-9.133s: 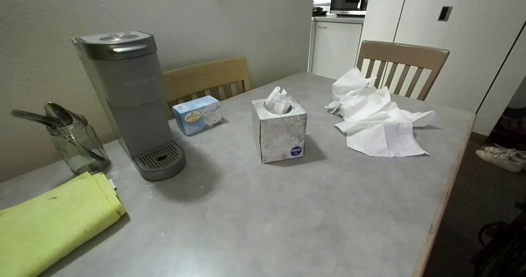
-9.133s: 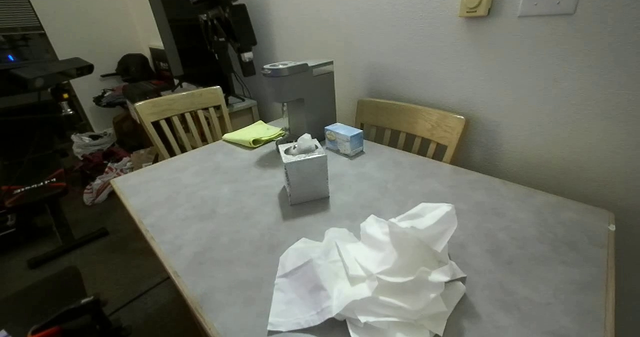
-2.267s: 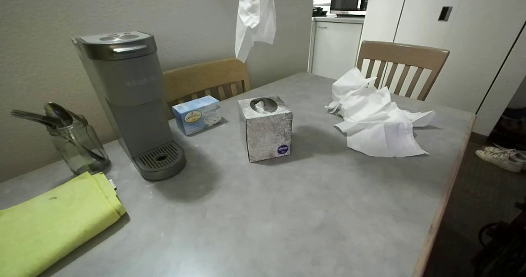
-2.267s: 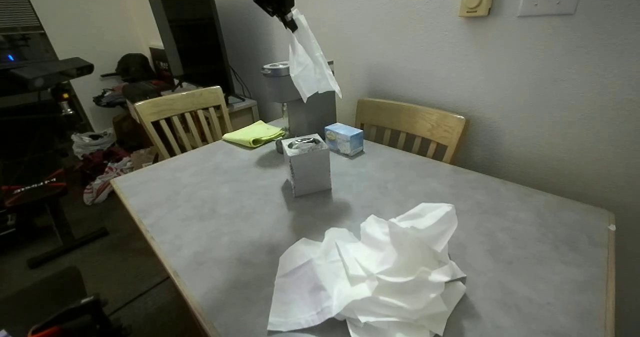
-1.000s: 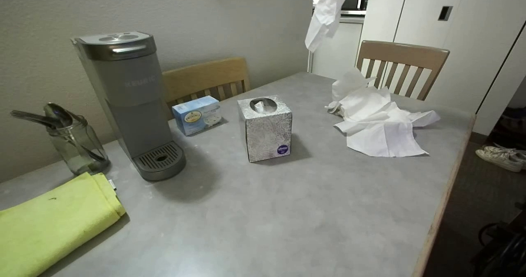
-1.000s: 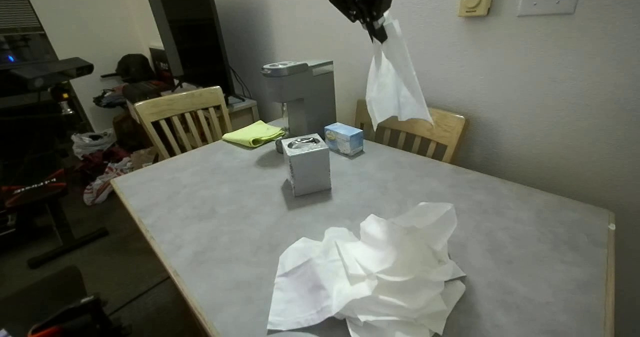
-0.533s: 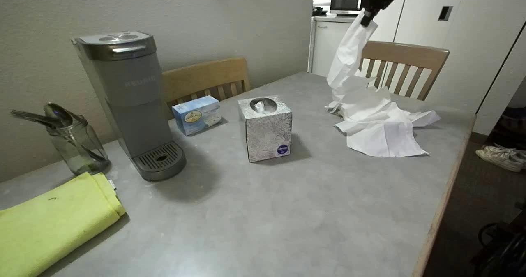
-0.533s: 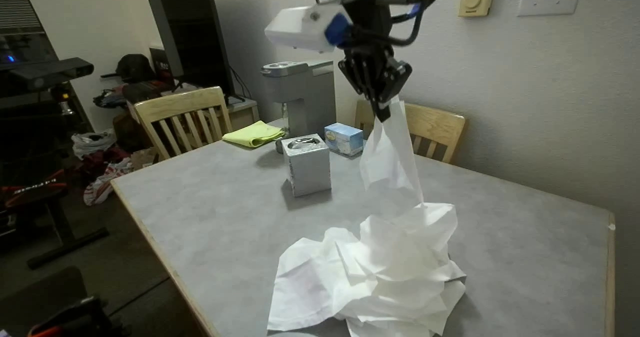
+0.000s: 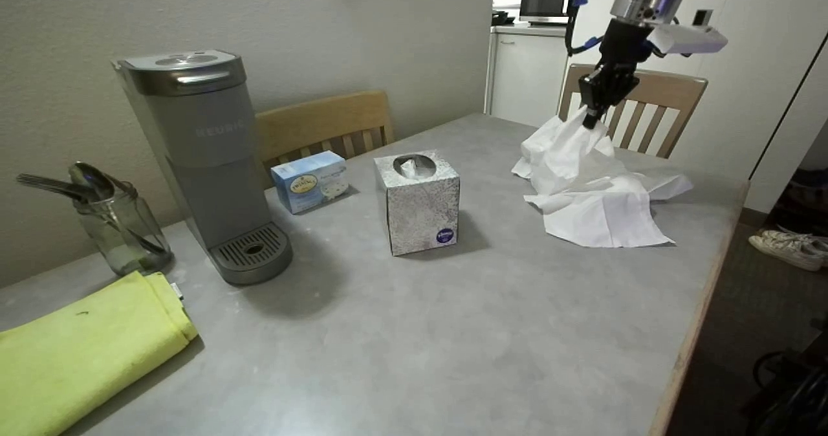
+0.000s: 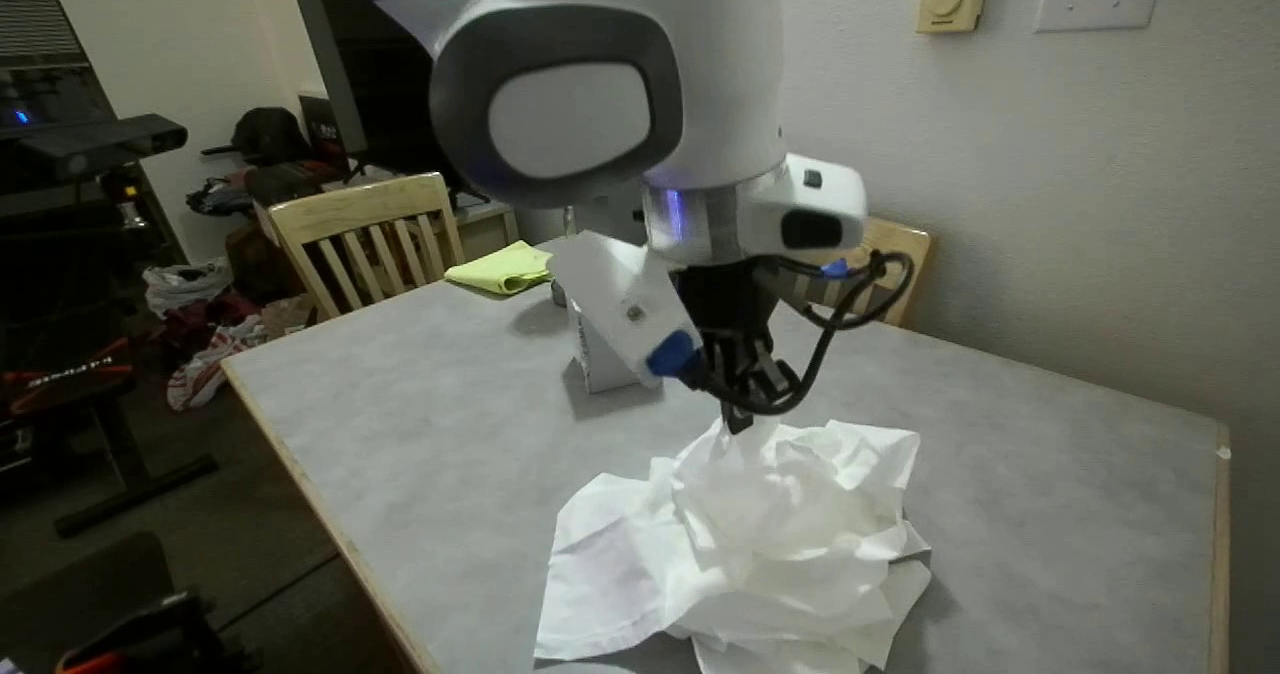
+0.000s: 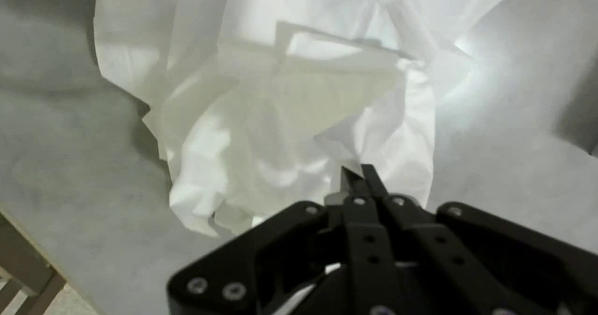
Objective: Take a piece of tissue out of the tissue box and put it on the pile of tissue on the table
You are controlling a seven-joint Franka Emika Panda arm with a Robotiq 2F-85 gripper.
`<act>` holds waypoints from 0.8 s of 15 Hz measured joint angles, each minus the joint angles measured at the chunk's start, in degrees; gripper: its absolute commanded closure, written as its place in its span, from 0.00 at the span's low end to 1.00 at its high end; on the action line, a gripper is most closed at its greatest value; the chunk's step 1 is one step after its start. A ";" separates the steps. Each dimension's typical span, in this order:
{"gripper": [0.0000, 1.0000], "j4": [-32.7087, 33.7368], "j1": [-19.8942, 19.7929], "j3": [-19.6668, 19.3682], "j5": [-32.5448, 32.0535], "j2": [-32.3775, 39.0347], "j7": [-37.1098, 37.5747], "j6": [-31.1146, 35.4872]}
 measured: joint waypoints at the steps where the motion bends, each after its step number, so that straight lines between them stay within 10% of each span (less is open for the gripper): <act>1: 1.00 -0.07 -0.33 0.15 0.00 1.35 -0.04 0.13; 3: 1.00 -0.11 -0.99 0.55 0.00 3.76 -0.04 0.21; 5: 0.72 -0.09 -1.72 1.10 0.00 5.49 -0.04 0.25; 12: 0.24 0.13 -1.62 1.77 -1.63 2.26 0.12 0.74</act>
